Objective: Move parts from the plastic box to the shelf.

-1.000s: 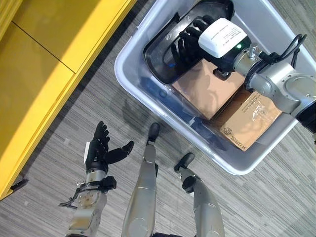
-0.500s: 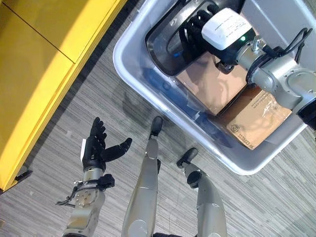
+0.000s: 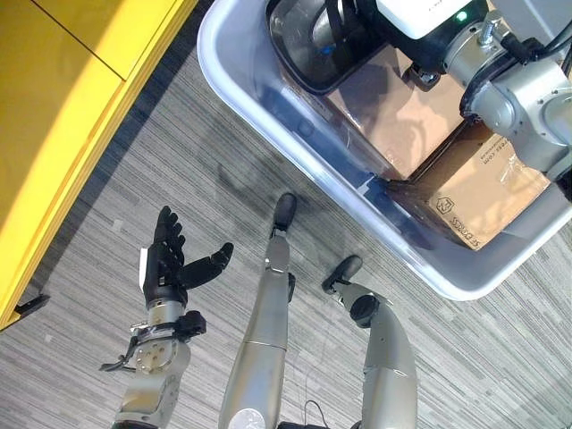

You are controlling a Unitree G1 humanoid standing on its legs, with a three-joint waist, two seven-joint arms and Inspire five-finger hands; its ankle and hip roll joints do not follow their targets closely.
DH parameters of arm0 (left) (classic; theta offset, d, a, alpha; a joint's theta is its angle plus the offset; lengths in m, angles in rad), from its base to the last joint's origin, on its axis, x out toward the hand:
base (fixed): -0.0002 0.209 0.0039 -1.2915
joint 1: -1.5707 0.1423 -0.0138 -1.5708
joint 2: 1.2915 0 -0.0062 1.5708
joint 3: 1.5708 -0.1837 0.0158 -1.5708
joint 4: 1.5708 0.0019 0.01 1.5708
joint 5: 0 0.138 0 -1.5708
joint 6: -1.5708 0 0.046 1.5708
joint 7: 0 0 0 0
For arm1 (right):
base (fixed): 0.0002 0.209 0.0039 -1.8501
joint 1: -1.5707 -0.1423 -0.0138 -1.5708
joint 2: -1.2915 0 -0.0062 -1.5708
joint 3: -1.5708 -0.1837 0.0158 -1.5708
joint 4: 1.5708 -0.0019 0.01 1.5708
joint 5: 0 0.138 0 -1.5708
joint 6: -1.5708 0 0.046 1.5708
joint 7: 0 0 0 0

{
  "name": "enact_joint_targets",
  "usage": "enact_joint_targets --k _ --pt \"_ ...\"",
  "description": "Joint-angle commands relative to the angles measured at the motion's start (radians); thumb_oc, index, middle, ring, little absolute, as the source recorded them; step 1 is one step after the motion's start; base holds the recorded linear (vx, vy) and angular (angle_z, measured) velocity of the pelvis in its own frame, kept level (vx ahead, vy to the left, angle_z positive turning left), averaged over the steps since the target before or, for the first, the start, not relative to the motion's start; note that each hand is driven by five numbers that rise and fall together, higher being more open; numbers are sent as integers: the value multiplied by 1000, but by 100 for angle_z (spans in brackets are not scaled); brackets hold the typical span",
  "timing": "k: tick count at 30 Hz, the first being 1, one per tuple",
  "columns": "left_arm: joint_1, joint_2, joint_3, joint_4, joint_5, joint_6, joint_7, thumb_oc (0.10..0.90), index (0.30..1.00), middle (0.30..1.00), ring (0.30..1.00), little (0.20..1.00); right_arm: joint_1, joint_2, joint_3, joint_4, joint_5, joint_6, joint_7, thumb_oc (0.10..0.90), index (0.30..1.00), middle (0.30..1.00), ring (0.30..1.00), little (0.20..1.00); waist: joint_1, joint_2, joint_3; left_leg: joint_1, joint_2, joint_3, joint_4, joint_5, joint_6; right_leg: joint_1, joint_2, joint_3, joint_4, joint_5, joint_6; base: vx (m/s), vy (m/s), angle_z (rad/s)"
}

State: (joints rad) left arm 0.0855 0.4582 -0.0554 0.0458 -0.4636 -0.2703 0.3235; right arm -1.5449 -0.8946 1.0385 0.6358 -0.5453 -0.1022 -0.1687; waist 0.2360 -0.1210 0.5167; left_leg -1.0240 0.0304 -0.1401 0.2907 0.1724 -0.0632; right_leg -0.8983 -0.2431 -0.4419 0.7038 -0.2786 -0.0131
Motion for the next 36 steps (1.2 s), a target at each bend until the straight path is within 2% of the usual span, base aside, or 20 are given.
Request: enact_joint_targets --k 1,8,14,21,22,24,28,30,31,32,36 --pt "-25 33 19 -61 17 -96 29 900 1000 1000 1000 1000 -63 69 87 131 35 26 -59 400 300 300 300 300 42 46 3 28 -22 24 100 -204 38 150 6 113 -96 75 147 0 0 0" --pt "-43 31 10 -48 9 -99 28 900 1000 1000 1000 1000 -38 84 89 129 25 24 -51 400 300 300 300 300 36 46 3 67 -21 24 82 -200 40 173 13 122 -103 70 145 0 0 0" --pt "-50 37 -6 -37 13 -87 13 900 1000 1000 1000 1000 41 87 29 60 26 15 -53 400 300 300 300 300 32 40 3 154 -12 31 44 -189 41 242 30 125 -140 77 142 -14 9 0" --pt "-53 27 -6 -13 16 -70 -9 900 1000 1000 1000 1000 213 56 -104 -64 20 -1 -44 400 300 300 300 300 25 30 3 324 1 47 -52 -156 33 400 54 132 -257 107 137 -37 15 -3" --pt "-52 25 -5 -6 18 -66 -21 900 1000 1000 1000 1000 257 43 -133 -101 16 -9 -39 400 300 300 300 300 27 31 3 366 12 59 -80 -117 37 445 62 126 -298 138 129 -85 31 -15" --pt "-48 25 -4 -5 18 -64 -27 900 1000 1000 1000 1000 285 31 -151 -122 17 -15 -35 400 300 300 300 300 26 29 1 395 18 62 -97 -111 36 472 65 128 -322 145 128 -42 19 -14" --pt "-19 29 5 -5 21 -53 -56 900 1000 1000 1000 1000 379 -20 -212 -219 27 -37 -19 400 300 300 300 300 15 13 -45 487 36 70 -155 -90 30 563 74 134 -414 173 133 30 -8 -15" --pt "3 29 25 4 17 -42 -80 900 1000 1000 1000 1000 495 -69 -304 -351 59 -63 6 400 300 300 300 300 -1 -2 -106 578 52 87 -214 -76 21 651 80 146 -508 201 142 78 -28 -25" --pt "3 30 25 4 17 -42 -80 900 1000 1000 1000 1000 497 -70 -306 -352 58 -63 6 400 300 300 300 300 0 -3 -105 580 52 87 -215 -76 21 652 80 146 -509 201 142 73 -15 -30" --pt "13 28 33 -4 23 -34 -89 900 1000 1000 1000 1000 553 -89 -370 -418 95 -75 15 400 300 300 300 300 -11 -4 -136 615 57 97 -244 -65 17 689 80 148 -552 224 150 49 -14 -21" --pt "40 31 50 -9 42 -23 -115 900 1000 1000 1000 1000 662 -121 -471 -513 159 -100 42 400 300 300 300 300 -24 -9 -178 665 61 109 -271 -59 14 737 83 157 -602 245 158 42 -8 -18"
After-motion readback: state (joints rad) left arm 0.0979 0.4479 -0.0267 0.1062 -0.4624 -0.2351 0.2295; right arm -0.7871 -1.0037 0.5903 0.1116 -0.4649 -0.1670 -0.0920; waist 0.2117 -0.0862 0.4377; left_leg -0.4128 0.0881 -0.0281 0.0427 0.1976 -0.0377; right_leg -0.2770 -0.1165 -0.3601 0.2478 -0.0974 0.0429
